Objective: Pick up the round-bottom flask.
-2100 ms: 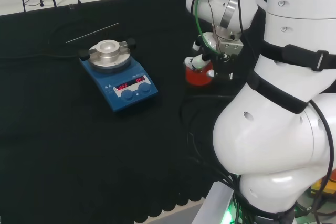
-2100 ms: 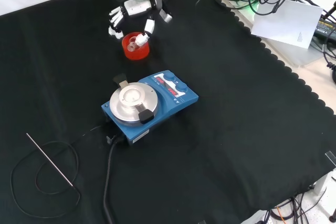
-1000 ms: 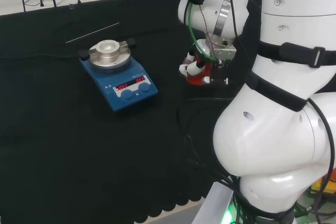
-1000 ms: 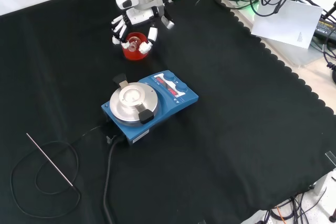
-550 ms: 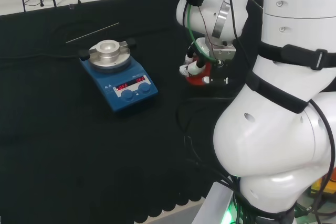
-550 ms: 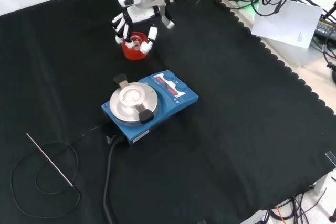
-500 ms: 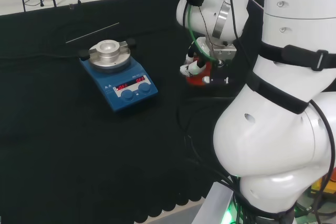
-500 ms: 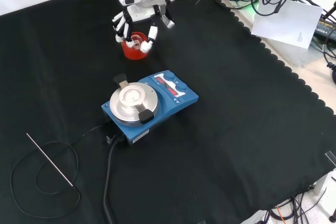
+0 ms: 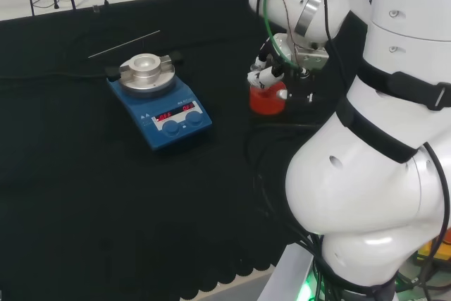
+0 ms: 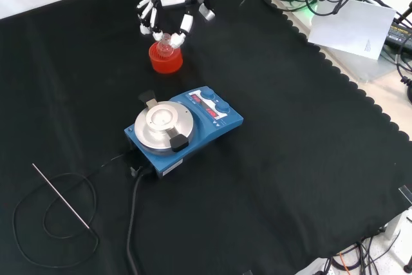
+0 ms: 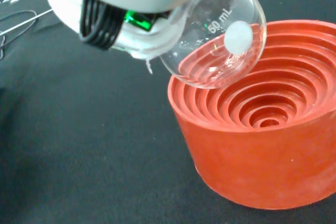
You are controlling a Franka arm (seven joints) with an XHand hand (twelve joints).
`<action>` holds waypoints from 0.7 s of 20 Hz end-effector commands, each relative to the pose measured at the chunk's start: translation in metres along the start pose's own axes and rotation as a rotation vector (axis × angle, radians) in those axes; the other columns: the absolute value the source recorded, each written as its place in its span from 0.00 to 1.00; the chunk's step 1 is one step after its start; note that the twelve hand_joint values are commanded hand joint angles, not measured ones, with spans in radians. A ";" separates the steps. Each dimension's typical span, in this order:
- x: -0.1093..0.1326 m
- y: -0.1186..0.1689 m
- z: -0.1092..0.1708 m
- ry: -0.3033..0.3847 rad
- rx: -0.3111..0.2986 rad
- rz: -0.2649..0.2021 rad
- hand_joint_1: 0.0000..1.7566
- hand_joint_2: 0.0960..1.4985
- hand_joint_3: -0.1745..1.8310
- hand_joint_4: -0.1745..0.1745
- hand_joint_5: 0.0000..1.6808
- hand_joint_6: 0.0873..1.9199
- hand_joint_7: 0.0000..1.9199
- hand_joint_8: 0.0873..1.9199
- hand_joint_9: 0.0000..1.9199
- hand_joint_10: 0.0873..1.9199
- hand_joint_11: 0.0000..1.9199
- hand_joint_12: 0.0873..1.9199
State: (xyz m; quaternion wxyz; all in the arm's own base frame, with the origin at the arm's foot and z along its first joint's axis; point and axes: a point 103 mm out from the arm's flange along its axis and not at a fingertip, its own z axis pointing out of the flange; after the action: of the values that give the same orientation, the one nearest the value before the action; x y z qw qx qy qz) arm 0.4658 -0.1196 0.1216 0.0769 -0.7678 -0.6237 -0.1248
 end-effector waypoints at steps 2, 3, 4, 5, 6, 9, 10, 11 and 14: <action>-0.005 -0.008 -0.024 0.113 -0.014 0.074 0.66 0.35 0.44 1.00 0.82 0.23 0.39 0.30 0.48 0.26 0.21 0.67; -0.002 -0.009 -0.028 0.122 -0.021 0.073 0.66 0.35 0.44 1.00 0.82 0.23 0.39 0.30 0.48 0.26 0.21 0.67; 0.000 -0.010 -0.033 0.127 -0.027 0.071 0.66 0.35 0.44 1.00 0.82 0.22 0.39 0.30 0.48 0.26 0.21 0.67; 0.002 -0.012 -0.042 0.130 -0.037 0.069 0.66 0.35 0.44 1.00 0.82 0.22 0.39 0.30 0.48 0.26 0.21 0.67; 0.004 -0.012 -0.046 0.131 -0.041 0.066 0.66 0.35 0.44 1.00 0.82 0.22 0.39 0.30 0.48 0.26 0.21 0.66; 0.013 -0.013 -0.056 0.124 -0.053 0.054 0.66 0.35 0.44 1.00 0.82 0.22 0.39 0.30 0.48 0.26 0.21 0.66; 0.016 -0.013 -0.059 0.122 -0.056 0.049 0.66 0.35 0.44 1.00 0.82 0.22 0.39 0.30 0.48 0.26 0.21 0.66; 0.020 -0.013 -0.062 0.122 -0.058 0.045 0.66 0.35 0.44 1.00 0.82 0.22 0.39 0.30 0.48 0.26 0.21 0.66; 0.031 -0.011 -0.071 0.126 -0.061 0.035 0.66 0.35 0.44 1.00 0.82 0.22 0.39 0.30 0.48 0.26 0.21 0.66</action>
State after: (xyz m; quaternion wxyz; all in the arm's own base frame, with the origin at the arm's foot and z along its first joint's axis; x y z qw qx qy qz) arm 0.4550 -0.1222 0.1826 0.0931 -0.7760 -0.5934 -0.1923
